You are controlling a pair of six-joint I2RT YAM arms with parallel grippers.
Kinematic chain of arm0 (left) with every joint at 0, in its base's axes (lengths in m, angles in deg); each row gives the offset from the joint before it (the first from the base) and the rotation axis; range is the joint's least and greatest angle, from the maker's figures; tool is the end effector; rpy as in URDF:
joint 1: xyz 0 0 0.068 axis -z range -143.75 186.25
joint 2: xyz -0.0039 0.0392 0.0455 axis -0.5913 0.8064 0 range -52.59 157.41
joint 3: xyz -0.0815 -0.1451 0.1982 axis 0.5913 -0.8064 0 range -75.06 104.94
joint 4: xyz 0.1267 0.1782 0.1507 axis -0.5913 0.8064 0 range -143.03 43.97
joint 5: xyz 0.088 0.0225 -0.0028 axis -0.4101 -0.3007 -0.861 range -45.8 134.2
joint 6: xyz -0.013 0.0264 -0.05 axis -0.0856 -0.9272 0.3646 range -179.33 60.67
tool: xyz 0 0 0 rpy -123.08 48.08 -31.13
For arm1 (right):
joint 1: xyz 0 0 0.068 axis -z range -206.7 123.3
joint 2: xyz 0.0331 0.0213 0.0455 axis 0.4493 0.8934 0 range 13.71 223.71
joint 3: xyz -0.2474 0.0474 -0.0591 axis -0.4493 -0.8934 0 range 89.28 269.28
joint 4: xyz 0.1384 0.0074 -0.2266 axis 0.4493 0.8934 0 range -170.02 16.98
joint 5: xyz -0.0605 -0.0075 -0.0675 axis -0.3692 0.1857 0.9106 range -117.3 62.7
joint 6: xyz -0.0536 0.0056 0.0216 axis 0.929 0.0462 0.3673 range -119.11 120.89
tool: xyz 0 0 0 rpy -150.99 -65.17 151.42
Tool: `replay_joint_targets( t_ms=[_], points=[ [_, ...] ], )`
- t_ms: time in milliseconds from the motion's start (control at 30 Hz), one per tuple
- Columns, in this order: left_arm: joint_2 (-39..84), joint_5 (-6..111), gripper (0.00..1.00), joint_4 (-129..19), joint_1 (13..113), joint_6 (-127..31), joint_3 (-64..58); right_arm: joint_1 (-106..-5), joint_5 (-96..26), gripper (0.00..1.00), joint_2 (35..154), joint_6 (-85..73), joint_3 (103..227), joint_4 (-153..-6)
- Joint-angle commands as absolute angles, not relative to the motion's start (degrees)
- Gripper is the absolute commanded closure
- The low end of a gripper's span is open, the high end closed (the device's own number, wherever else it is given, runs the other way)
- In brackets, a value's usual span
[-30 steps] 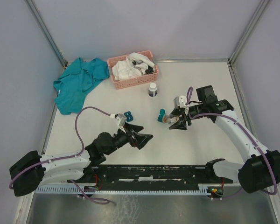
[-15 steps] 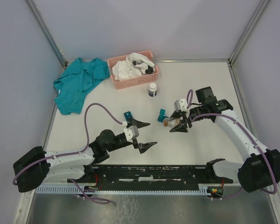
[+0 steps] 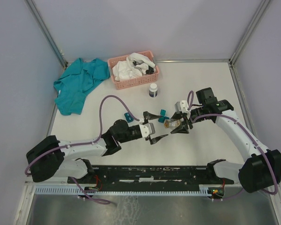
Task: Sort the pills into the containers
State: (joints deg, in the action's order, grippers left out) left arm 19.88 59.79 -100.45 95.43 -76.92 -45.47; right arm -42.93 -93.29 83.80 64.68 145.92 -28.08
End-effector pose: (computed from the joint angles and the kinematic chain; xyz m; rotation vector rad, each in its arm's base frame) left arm 0.1349 -0.2481 0.2346 1.1268 1.0578 -0.7832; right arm 0.2098 0.1007 0.2657 -1.5737 1.4134 1.0601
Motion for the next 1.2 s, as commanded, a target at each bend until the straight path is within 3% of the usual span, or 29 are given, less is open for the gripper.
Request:
replay_joint_targets(
  t_ms=[0,400,733,867,933,1067,1167],
  points=[
    [20.7,63.6,0.11,-101.5,95.0,-80.4,-41.6,-42.8,-96.4,0.97,83.3,66.3,147.8,-27.4],
    [22.5,64.7,0.21,-99.1,94.4,-75.5,-38.0,-42.8,-96.5,0.98,83.4,66.5,147.9,-27.2],
    [23.2,67.1,0.55,-95.6,94.1,-72.3,-35.9,-42.7,-96.2,0.98,83.7,66.4,148.0,-27.1],
    [22.8,67.5,0.60,-95.3,94.1,-66.4,-35.8,-42.8,-95.9,0.98,83.8,65.9,148.1,-27.4],
    [22.5,66.2,0.65,-96.4,94.1,-60.4,-36.2,-42.8,-95.0,0.98,83.9,64.4,148.1,-28.5],
    [21.2,61.1,0.88,-96.8,94.3,-43.2,-36.2,-42.8,-92.6,0.99,83.8,57.9,147.5,-33.6],
    [19.9,55.1,0.89,-92.4,94.6,-31.1,-35.1,-42.8,-91.5,0.99,83.6,54.9,146.9,-36.3]
  ],
)
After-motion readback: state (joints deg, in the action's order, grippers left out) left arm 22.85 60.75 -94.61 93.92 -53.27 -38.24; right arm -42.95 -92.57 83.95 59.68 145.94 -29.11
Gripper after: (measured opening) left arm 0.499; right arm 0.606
